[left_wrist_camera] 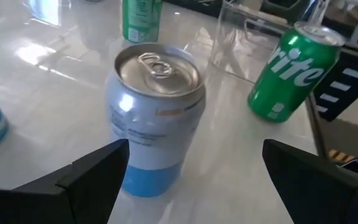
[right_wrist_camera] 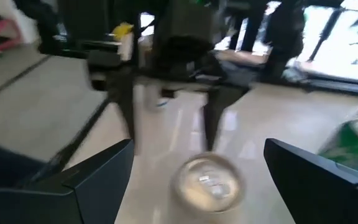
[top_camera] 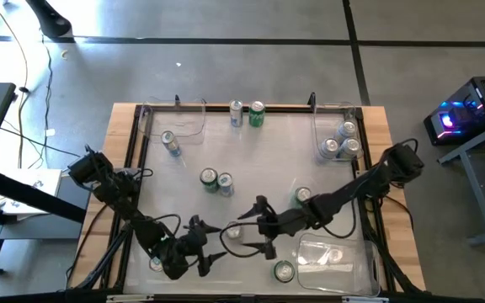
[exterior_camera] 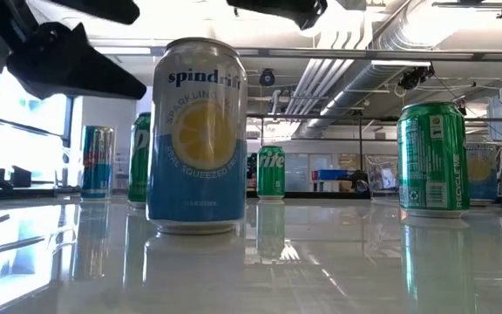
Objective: Sort soda cans
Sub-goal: Put the blue soda can into the top right transparent bin
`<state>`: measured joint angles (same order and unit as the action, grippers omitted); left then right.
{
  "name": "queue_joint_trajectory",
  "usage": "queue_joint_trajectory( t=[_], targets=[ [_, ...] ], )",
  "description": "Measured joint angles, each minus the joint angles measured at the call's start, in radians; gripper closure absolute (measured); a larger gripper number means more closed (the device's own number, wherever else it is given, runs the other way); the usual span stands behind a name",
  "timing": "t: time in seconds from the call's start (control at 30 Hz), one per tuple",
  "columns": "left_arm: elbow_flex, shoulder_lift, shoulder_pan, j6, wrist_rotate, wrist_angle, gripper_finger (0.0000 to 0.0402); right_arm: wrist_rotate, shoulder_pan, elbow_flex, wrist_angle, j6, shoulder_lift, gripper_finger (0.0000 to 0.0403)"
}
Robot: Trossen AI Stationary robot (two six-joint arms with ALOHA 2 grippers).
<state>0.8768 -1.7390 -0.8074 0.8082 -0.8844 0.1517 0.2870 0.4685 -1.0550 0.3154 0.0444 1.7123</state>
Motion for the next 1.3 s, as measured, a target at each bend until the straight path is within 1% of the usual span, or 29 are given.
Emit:
queue_joint_trajectory(
  t=[0.1,0.17,0.27,0.33,0.4,0.57,0.67,0.77,1.13,1.3],
  targets=[
    [0.0,0.0,0.002,0.006,0.004,-0.041,0.0037,-0.051,0.0,0.0,0.003,0.004,0.03,0.0048],
    [0.0,0.0,0.003,0.024,0.004,-0.069,0.0037,-0.059,0.001,0.0,0.016,0.012,0.059,0.0048],
    [0.0,0.0,0.003,0.055,0.004,-0.107,0.0037,-0.013,-0.002,-0.018,0.041,0.045,0.108,0.0048],
    [0.0,0.0,0.007,0.065,0.006,-0.111,0.0037,0.025,-0.005,-0.054,0.035,0.054,0.134,0.0048],
    [0.0,0.0,0.013,0.065,0.008,-0.105,0.0037,0.034,-0.011,-0.097,0.022,0.053,0.161,0.0048],
    [0.0,0.0,0.032,0.054,0.02,-0.099,0.0037,0.038,-0.03,-0.199,-0.13,0.073,0.225,0.0048],
    [0.0,0.0,0.038,0.054,0.032,-0.096,0.0037,0.04,-0.036,-0.247,-0.224,0.103,0.237,0.0048],
    [0.0,0.0,0.039,0.053,0.037,-0.095,0.0037,0.045,-0.037,-0.261,-0.292,0.135,0.239,0.0048],
    [0.0,0.0,0.042,0.044,0.037,-0.084,0.0037,0.054,-0.035,-0.261,-0.264,0.131,0.234,0.0048],
    [0.0,0.0,0.042,0.034,0.044,-0.083,0.0037,0.077,-0.035,-0.261,-0.276,0.135,0.234,0.0048]
  ],
)
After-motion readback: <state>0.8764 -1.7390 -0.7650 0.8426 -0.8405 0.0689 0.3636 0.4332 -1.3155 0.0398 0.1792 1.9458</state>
